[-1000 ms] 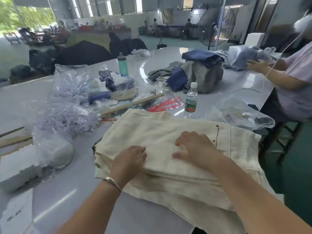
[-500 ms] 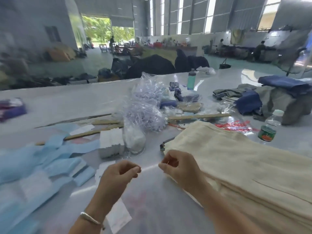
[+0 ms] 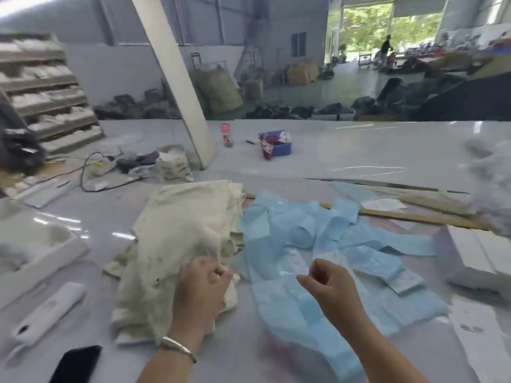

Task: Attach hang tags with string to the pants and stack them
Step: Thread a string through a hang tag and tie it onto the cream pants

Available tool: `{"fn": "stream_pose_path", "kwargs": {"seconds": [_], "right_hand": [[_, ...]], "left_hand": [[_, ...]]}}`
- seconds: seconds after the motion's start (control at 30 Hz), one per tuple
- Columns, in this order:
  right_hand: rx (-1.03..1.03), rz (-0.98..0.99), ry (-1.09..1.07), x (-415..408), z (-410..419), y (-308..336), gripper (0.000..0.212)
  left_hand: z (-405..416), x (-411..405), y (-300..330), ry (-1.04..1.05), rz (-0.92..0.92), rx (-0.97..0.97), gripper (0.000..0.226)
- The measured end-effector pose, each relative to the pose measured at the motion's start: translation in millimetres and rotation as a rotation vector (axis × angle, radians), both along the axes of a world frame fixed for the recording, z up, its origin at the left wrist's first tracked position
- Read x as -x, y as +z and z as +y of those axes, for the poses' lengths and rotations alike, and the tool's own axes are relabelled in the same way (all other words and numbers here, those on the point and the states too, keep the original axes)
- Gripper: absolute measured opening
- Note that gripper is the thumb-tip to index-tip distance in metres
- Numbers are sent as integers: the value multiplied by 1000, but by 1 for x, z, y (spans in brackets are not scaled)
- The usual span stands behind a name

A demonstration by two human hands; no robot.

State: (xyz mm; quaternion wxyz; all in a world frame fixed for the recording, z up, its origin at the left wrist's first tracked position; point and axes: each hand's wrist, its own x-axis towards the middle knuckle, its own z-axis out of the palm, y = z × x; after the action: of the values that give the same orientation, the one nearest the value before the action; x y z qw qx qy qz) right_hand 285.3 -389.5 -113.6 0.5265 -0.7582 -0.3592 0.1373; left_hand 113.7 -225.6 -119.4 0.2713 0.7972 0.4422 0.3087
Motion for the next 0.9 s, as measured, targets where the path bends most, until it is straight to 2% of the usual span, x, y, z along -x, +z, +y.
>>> {"fn": "stream_pose_path", "kwargs": {"seconds": [0.03, 0.13, 0.2, 0.3, 0.37, 0.43, 0.47, 0.53, 0.6, 0.67, 0.73, 0.77, 0.83, 0.9], "right_hand": [[10, 10, 20, 6, 27, -6, 43], [38, 46, 70, 19, 89, -23, 41], [84, 79, 98, 27, 124, -32, 36], [150, 122, 114, 41, 173, -37, 24], [191, 190, 135, 51, 200, -36, 22], [225, 264, 147, 61, 222, -38, 36], [220, 306, 137, 65, 230, -37, 40], [166, 389, 123, 72, 239, -30, 34], [58, 558, 186, 69, 234, -19, 30], [-67, 783, 396, 57, 217, -11, 41], [-126, 995, 567, 48, 196, -4, 57], [-135, 1100, 563, 43, 191, -8, 63], [-117, 1281, 445, 41, 187, -21, 67], [-51, 1364, 383, 45, 187, -25, 62]], "left_hand": [[30, 9, -4, 66, 93, -109, 13], [104, 28, -20, 171, 307, -247, 55], [142, 34, -32, 223, 363, -166, 70], [179, 39, -48, 363, 345, 124, 77], [190, 47, -56, 462, 260, 252, 89], [198, 55, -60, 493, 123, 342, 92], [202, 59, -60, 478, 44, 390, 85], [208, 63, -51, 406, -147, 501, 61], [209, 68, -41, 294, -434, 677, 38], [207, 81, -35, 55, -730, 866, 45], [203, 96, -29, -176, -927, 1033, 53], [203, 100, -30, -236, -949, 1095, 51], [199, 100, -37, -181, -908, 1211, 46], [198, 92, -45, -89, -898, 1265, 40]]}}
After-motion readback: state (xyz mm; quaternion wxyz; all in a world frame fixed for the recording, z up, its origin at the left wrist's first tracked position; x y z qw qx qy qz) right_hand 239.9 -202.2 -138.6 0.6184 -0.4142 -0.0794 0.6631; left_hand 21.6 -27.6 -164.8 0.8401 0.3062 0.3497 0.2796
